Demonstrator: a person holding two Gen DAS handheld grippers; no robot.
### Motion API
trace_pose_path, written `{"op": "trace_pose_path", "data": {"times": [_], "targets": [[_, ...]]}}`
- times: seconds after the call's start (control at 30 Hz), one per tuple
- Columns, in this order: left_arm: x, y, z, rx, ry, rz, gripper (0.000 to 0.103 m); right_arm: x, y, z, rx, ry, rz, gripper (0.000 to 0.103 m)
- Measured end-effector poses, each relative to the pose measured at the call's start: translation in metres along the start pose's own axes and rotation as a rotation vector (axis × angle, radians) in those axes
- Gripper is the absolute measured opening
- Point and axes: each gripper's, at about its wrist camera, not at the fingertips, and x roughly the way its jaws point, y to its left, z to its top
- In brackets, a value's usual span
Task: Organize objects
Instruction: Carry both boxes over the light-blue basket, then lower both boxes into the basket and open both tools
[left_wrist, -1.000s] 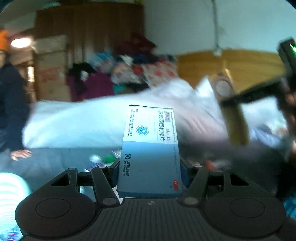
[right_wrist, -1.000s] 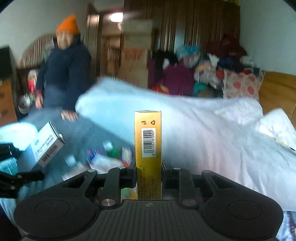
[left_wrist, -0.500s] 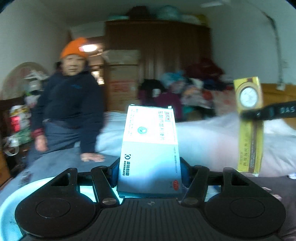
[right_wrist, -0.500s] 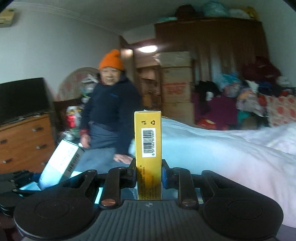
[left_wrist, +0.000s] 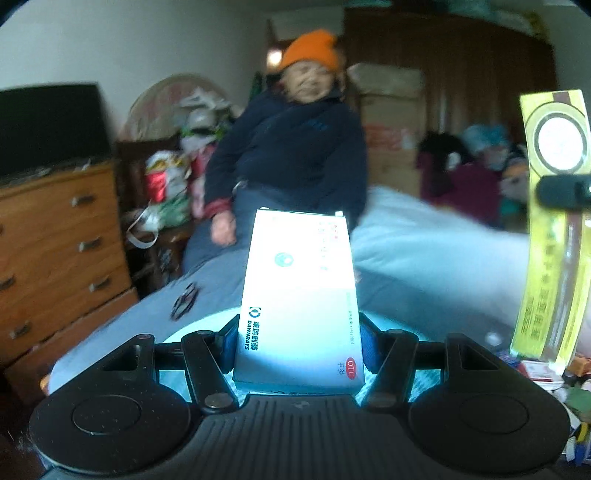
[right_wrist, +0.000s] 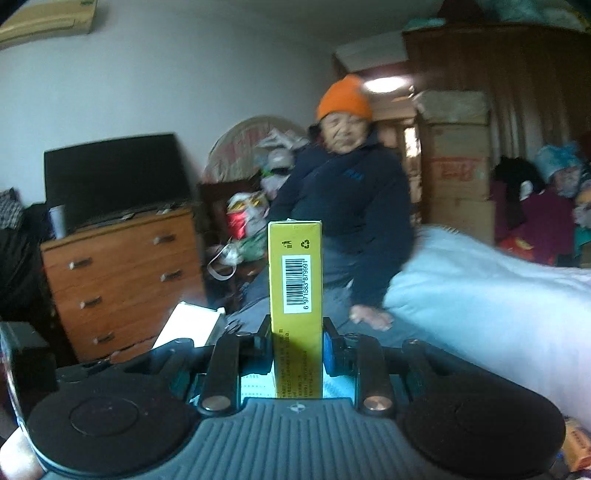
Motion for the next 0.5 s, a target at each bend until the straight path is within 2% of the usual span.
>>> {"op": "trace_pose_path", "data": {"times": [0.23, 0.5], "targets": [[0.008, 0.025, -0.006, -0.059, 0.057, 0.003, 0.061, 0.045, 0.042, -0.012, -0.028, 0.085, 0.03, 0.027], [0.031, 0.03, -0.012, -0.071, 0.081, -0.01, 0.061, 0.071, 0.042, -0.027, -0.016, 0.136, 0.03, 0.027]]}}
